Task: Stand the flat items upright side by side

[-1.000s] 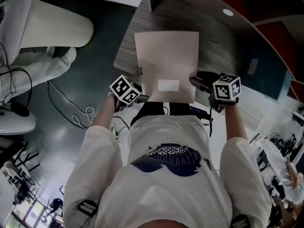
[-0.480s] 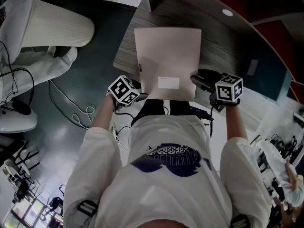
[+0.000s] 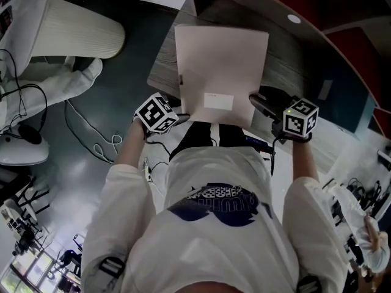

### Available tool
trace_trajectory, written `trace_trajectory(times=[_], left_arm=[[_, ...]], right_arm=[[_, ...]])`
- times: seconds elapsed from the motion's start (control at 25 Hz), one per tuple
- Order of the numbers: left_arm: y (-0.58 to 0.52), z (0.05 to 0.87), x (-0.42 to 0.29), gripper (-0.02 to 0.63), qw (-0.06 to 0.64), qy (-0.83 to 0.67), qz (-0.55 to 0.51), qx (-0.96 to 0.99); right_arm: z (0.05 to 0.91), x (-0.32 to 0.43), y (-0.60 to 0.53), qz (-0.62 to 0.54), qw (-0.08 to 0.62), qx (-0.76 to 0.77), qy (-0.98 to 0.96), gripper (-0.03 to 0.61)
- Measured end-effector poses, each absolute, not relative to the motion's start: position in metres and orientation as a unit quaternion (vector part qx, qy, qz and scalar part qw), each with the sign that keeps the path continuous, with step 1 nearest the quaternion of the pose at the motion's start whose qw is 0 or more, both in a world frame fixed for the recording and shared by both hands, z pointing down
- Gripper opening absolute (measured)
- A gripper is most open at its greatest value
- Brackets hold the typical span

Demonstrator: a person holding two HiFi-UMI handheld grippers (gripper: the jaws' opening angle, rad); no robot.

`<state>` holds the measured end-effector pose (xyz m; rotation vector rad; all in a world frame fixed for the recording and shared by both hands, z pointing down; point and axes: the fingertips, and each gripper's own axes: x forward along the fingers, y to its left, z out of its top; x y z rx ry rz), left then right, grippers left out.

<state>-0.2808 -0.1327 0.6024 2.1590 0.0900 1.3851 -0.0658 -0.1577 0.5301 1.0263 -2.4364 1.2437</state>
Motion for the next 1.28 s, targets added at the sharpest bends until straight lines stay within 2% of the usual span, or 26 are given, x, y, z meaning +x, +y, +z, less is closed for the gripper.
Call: trace_trajectory(times=[0.88, 1.28], left_arm=[[-0.170, 0.608, -0.256, 0.213, 0.189, -0.021, 0.555, 0.810], [-0.178, 0.613, -0.248, 0.213, 0.127, -0.066, 0.526, 0.839]], right_arm=[[0.495, -0.053, -0.162, 0.272, 0.113, 0.344, -0.892, 0.176], [0.490, -0.053, -0.150, 0.208, 0.181, 0.359, -0.892, 0.173]])
